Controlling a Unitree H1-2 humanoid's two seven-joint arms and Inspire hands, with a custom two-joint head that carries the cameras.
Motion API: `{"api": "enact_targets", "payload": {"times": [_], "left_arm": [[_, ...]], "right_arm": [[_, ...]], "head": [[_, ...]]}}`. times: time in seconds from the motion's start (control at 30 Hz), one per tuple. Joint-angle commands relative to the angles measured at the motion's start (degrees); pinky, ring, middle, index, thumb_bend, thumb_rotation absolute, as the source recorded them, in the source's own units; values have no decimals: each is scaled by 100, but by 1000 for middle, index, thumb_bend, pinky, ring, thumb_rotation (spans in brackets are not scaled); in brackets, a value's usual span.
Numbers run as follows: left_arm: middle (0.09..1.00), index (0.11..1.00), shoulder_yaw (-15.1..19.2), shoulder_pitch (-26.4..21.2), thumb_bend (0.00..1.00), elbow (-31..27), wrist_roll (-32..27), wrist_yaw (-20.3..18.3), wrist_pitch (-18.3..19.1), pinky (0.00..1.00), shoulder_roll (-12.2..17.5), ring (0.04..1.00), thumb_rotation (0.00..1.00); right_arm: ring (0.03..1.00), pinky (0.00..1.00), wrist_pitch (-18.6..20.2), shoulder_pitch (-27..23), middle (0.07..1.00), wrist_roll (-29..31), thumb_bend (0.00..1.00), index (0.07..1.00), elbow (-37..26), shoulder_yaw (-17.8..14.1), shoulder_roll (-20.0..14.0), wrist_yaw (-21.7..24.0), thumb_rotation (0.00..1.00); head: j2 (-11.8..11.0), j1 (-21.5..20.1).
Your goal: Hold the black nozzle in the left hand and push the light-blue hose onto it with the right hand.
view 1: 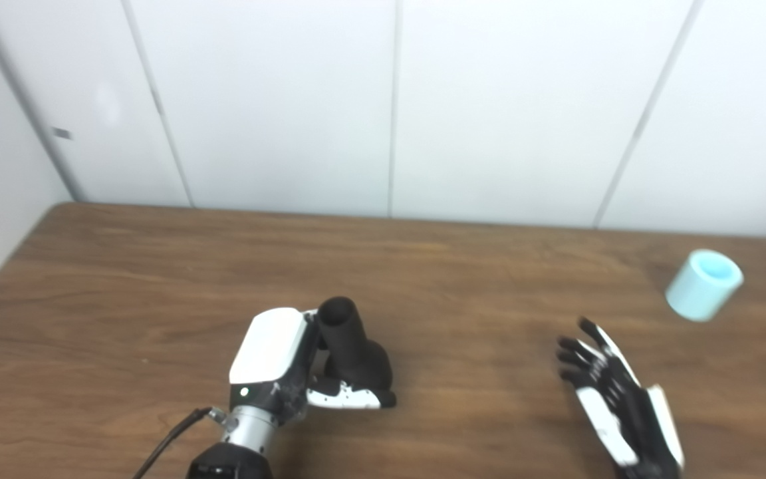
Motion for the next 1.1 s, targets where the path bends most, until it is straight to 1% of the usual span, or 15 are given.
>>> {"api": "enact_targets", "payload": {"times": [0.0,0.17,0.27,0.33,0.43,0.5,0.57,0.73,0.77,0.83,0.87,0.93,0.97,1.03,1.07], "left_arm": [[437,507,-37,-20,521,-266,321,2,-235,425,-49,517,0],[433,505,-366,163,522,-268,735,-126,-628,433,-192,509,0],[430,507,-534,199,521,-131,935,-161,-816,431,-268,508,0],[432,507,-691,183,521,31,1244,-108,-948,438,-301,510,0],[416,507,-862,134,521,403,1658,97,-1093,444,-380,499,0],[408,507,-899,99,520,664,1741,224,-1159,451,-465,495,0],[402,507,-902,54,519,853,1752,290,-1203,451,-513,485,0],[403,511,-856,43,519,915,1771,170,-1212,459,-565,503,0],[403,512,-845,51,519,914,1771,162,-1216,459,-568,505,0],[406,512,-834,67,519,902,1796,144,-1220,458,-572,507,0],[406,512,-831,76,519,901,1809,133,-1218,459,-577,508,0],[409,513,-830,91,519,911,1823,139,-1219,465,-587,512,0],[409,513,-834,99,519,927,1825,158,-1223,465,-595,513,0],[411,510,-838,107,520,955,1822,186,-1233,464,-606,514,0],[411,510,-836,109,520,947,1818,159,-1225,463,-618,513,0]], "right_arm": [[806,720,21,62,813,-35,461,903,-36,94,128,-89,819],[807,725,183,60,812,-14,465,907,-156,165,257,-116,818],[806,718,266,40,806,0,475,900,-216,154,327,-156,812],[801,712,318,11,802,-41,468,896,-266,152,338,-188,817],[799,697,343,-59,801,-54,457,890,-320,148,331,-218,818],[800,689,326,-109,803,-19,456,889,-337,133,318,-226,816],[809,709,348,-153,807,39,471,894,-405,112,294,-215,817],[820,728,587,-252,803,85,483,883,-718,5,80,-127,810],[820,728,642,-303,802,234,486,882,-794,-90,-18,-82,808],[816,719,718,-398,803,393,503,872,-882,-262,-206,-47,688],[814,716,732,-462,802,407,506,871,-895,-369,-362,-32,667],[801,705,685,-567,806,302,543,858,-846,-525,-667,-15,580],[798,700,784,-669,806,189,550,856,-959,-612,-865,9,564],[786,719,1135,-858,798,110,590,823,-1276,-726,-1128,77,428],[783,724,1407,-1006,796,110,600,817,-1476,-794,-1308,151,402]], "head": [[61,-79],[162,-203],[234,-252],[255,-255],[277,-306],[289,-296],[310,-272],[349,-300],[372,-334],[406,-379],[426,-409],[444,-434],[481,-509],[481,-509],[539,-622]]}}
